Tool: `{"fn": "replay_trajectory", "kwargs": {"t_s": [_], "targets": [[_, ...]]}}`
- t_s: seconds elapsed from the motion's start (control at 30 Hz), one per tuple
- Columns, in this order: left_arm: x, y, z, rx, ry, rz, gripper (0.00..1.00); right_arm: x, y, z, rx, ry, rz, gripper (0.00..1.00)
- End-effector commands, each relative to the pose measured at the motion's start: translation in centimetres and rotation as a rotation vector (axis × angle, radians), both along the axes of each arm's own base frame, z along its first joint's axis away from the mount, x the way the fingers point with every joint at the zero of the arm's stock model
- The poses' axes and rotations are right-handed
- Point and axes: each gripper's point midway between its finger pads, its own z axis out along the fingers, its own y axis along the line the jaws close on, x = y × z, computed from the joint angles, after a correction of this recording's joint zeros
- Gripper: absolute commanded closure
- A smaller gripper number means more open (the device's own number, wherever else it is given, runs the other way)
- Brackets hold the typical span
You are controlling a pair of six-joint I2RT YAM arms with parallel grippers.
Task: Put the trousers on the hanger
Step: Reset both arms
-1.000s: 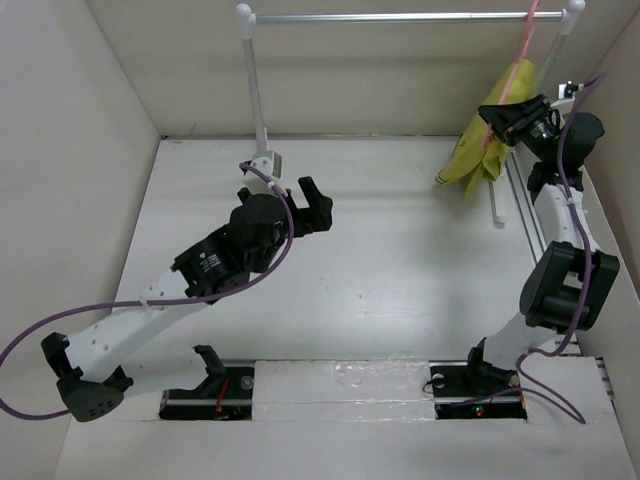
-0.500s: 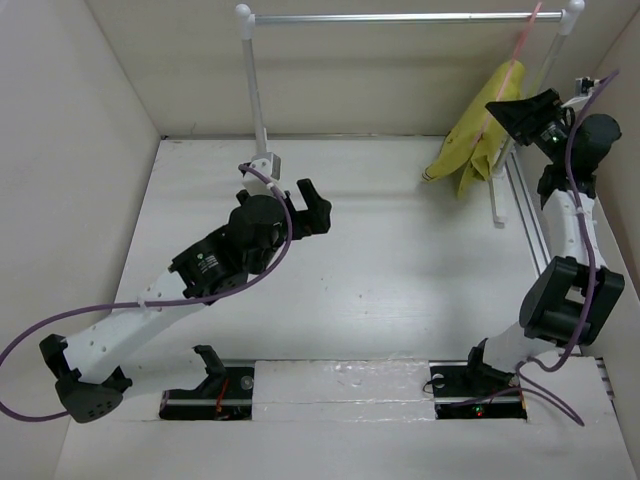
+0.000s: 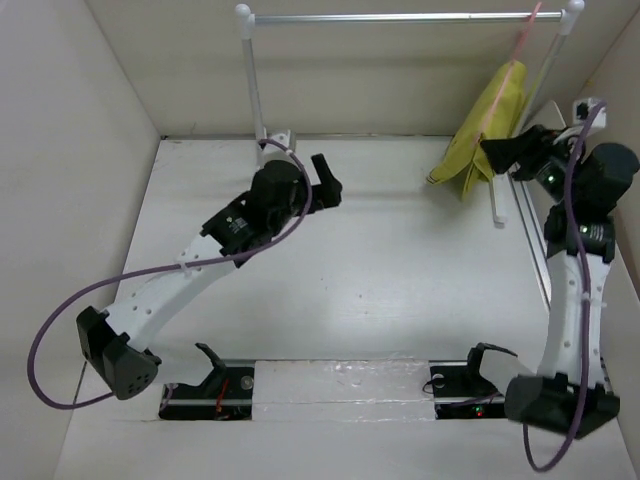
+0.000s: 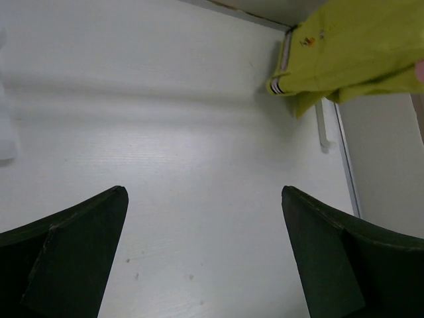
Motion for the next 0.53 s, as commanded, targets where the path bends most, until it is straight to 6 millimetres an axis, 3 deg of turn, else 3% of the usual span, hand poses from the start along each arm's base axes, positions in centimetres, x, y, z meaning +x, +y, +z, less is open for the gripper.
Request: {"fn": "replay_trajectory", "kwargs": {"t_s": [0.0,0.03,0.07,0.13,0.2,0.23,0.27,0.33,0.37,0.5], "targets": [[2.2,2.0,1.5,-0.163,0.005,-0.022,0.01,-4.1,4.4,-3.0,-0.100,0.020,0.065,0.31],[1.6,2.6,2.2,-0.167,-0.020,-0.022,0.01,-5.1,5.6,-3.3,-0.120,0.009,0.094,0.30],[1.5,3.4,1.2,-0.122,-0.027,-0.010,0.01,-6.9,6.2,-2.7,-0.146,-0.028,0.087,0.30],[0.1,4.4,1.0,-0.111,-0.031,-0.014,0.01,-8.9,8.4,-5.5,-0.202,0.032,0.163,0.28],[-0.9,5.1,-1.7,-0.079,0.018,-0.017,0.01,-11.4,9.7,-7.6,-0.242,0.069,0.222,0.26],[-1.5,5.5,-2.1,-0.081,0.023,-0.018,0.01,-11.8,9.7,-9.5,-0.288,0.095,0.234,0.25],[-2.1,5.7,-4.3,-0.060,0.062,-0.024,0.01,-12.2,9.6,-10.6,-0.307,0.114,0.225,0.25],[-3.0,5.9,-5.4,-0.076,0.084,-0.026,0.01,-13.6,9.7,-12.5,-0.335,0.129,0.234,0.24],[-3.6,5.8,-6.3,-0.092,0.097,-0.051,0.01,-14.1,9.6,-15.1,-0.347,0.178,0.238,0.24],[-4.4,5.9,-7.9,-0.110,0.122,-0.053,0.01,-14.6,9.8,-17.0,-0.347,0.224,0.263,0.23]]}}
